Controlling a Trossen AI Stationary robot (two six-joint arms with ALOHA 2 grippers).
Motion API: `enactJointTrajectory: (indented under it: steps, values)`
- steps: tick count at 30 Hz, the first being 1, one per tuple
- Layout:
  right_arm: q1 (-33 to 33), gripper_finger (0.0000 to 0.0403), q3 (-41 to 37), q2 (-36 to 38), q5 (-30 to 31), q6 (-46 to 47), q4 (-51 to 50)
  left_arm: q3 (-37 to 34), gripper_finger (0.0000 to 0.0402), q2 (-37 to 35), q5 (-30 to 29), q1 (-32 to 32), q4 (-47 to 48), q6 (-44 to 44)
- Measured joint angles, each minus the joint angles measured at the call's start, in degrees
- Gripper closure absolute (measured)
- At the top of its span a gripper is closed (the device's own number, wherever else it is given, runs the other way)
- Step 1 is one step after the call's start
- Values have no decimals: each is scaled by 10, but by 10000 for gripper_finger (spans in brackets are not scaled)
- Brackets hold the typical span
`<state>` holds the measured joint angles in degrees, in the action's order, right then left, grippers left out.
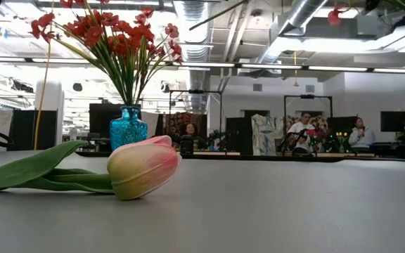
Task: Sort flowers into vase by color
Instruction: Put the top pink tulip into the transparent vase
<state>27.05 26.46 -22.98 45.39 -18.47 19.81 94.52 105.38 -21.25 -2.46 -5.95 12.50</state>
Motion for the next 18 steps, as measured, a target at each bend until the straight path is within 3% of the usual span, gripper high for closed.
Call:
enactJointTrajectory:
  steps: [8, 13, 18]
  values:
    - [-36, 204, 0, -34, -22, 0, 15, 0, 401, 0, 57, 6, 2, 3]
    - [-52, 205, 0, -50, -79, 0, 39, 0, 401, 0, 58, 6, 5, 4]
    - [-68, 220, 0, -56, -85, 0, 65, 0, 401, 0, 58, 6, 5, 4]
